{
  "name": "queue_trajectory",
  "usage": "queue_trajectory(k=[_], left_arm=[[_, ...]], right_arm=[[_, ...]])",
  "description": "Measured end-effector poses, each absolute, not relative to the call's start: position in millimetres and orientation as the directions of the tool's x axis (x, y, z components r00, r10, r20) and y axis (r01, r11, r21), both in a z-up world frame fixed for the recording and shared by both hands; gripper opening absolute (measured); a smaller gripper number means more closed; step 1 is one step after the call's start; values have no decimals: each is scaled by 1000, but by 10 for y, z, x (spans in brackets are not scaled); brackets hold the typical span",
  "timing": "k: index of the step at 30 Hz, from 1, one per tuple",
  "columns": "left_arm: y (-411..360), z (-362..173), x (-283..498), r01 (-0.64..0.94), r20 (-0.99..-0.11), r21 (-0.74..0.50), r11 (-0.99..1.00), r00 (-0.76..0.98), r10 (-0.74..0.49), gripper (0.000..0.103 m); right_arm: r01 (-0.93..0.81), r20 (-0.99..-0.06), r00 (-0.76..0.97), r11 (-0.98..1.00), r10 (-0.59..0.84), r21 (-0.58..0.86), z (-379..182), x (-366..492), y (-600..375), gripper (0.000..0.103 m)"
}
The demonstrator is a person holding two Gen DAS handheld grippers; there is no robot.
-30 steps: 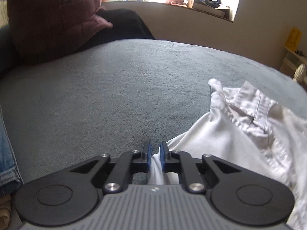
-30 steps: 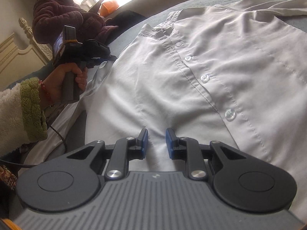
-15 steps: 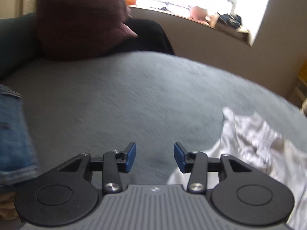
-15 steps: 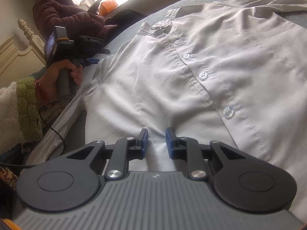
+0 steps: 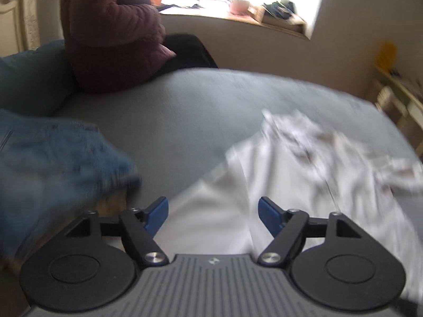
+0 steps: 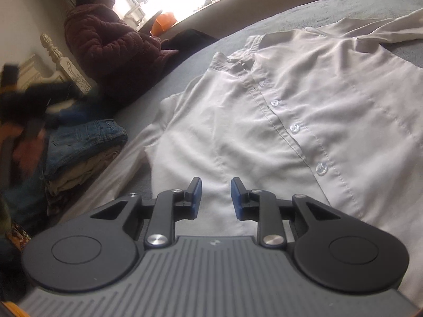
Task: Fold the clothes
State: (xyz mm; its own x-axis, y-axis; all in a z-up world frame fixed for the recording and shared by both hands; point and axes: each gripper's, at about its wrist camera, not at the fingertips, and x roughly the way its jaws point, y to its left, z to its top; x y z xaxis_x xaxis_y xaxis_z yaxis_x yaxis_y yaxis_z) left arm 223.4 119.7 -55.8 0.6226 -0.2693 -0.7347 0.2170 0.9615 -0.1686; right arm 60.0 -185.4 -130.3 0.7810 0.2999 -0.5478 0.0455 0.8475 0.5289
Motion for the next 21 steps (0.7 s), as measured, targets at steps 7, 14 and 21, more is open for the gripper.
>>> queue_trajectory(k=[7, 14, 21], left_arm=[[1163, -653, 1163, 295, -759, -221, 930, 547, -354, 88], [896, -1025, 510, 332, -761, -289, 898, 489, -426, 96], [690, -1238, 283, 362, -809, -230, 903, 445, -384, 99]], right_arm=[[87, -583, 765, 853, 274, 515, -1135, 457, -1706, 39], [255, -623, 761, 798, 183, 546, -931, 81, -2121, 47], [463, -630, 776, 683, -5, 565, -864, -649, -2862, 53]])
